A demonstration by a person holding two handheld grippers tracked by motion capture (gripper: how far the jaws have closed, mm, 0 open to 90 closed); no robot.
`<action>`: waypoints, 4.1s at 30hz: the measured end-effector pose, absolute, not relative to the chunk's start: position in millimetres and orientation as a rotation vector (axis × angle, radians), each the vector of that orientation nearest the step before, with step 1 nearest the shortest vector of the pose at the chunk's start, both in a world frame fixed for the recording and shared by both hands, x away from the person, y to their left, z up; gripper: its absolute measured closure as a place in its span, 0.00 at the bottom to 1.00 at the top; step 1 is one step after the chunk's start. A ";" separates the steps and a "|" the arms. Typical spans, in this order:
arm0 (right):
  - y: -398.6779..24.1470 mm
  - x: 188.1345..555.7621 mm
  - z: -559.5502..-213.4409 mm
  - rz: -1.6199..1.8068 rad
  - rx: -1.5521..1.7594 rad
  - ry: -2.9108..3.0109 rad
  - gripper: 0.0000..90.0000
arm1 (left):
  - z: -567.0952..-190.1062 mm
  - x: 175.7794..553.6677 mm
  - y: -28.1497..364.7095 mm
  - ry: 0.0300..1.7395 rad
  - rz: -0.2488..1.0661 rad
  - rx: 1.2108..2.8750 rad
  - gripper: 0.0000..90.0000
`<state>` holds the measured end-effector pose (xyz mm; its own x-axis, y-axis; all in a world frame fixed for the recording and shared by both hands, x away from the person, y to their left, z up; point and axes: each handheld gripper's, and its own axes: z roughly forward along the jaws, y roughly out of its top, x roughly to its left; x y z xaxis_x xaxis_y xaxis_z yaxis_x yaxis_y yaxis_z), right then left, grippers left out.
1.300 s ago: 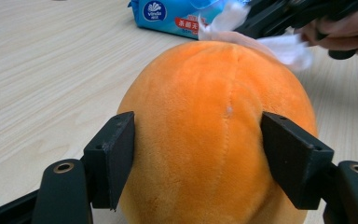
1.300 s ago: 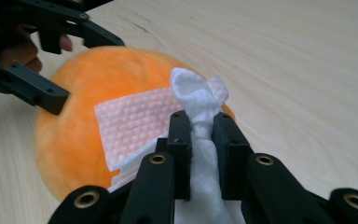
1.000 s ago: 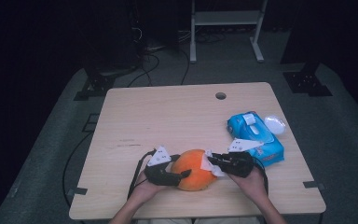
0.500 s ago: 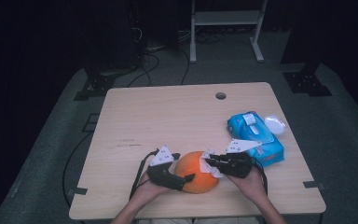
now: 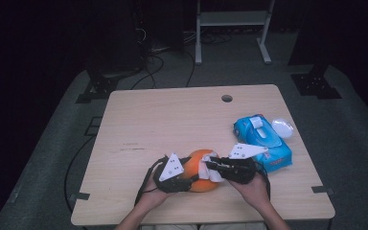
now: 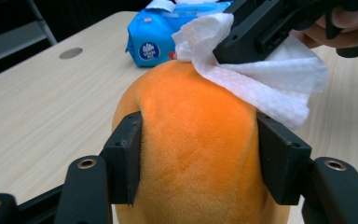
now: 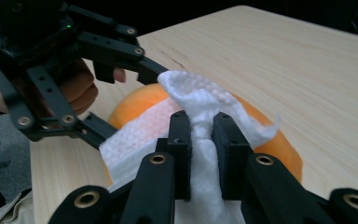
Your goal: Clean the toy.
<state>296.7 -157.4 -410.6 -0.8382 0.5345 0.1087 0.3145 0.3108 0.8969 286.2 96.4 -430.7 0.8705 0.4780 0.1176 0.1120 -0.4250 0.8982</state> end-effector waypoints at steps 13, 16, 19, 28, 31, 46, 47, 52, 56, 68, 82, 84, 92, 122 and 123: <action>-156.8 296.9 -416.4 1.495 0.809 2.370 0.87 | -433.4 295.3 103.1 0.533 0.368 1.961 0.41; -152.2 289.7 -406.3 1.533 0.739 2.344 0.87 | -428.7 285.0 95.1 0.431 0.508 1.968 0.44; -160.2 291.5 -398.5 1.540 0.761 2.293 0.86 | -427.1 278.3 89.2 0.368 0.559 1.973 0.45; -172.8 305.4 -421.7 1.498 0.877 2.355 0.87 | -439.8 304.2 102.0 0.677 0.236 1.926 0.02; -169.7 303.0 -420.4 1.473 0.859 2.360 0.87 | -442.6 307.8 105.2 0.679 0.166 1.927 0.16; -163.4 290.7 -399.8 1.451 0.719 2.296 0.87 | -431.3 282.3 89.0 0.432 0.467 1.966 0.33; -166.9 292.3 -401.8 1.459 0.739 2.297 0.87 | -431.0 285.3 90.3 0.460 0.414 1.941 0.28; -167.6 292.9 -405.6 1.459 0.747 2.312 0.87 | -439.8 303.5 96.3 0.632 0.193 1.893 0.11; -154.7 284.9 -401.2 1.470 0.699 2.320 0.87 | -436.4 295.3 91.8 0.556 0.273 1.949 0.27; -165.7 287.7 -396.3 1.404 0.725 2.225 0.87 | -435.7 285.3 81.8 0.423 0.386 1.996 0.33; -150.3 280.1 -390.4 1.403 0.667 2.230 0.87 | -435.8 283.0 82.6 0.427 0.411 2.000 0.36; -168.7 290.7 -395.5 1.393 0.754 2.204 0.87 | -436.2 284.4 83.4 0.428 0.403 1.996 0.36; -169.5 291.5 -401.4 1.438 0.785 2.261 0.87 | -435.8 293.4 85.9 0.527 0.238 1.940 0.13; -131.4 269.0 -395.7 1.368 0.585 2.291 0.86 | -433.5 280.5 82.0 0.397 0.448 2.013 0.41; -132.8 270.0 -394.9 1.369 0.589 2.290 0.86 | -433.6 280.4 82.3 0.398 0.445 2.009 0.42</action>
<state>270.0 -132.8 -394.9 -0.8282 0.5460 -0.1265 0.1473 0.4297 0.8909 280.4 82.3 -433.6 0.8782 0.4571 0.1408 0.0898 -0.4466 0.8902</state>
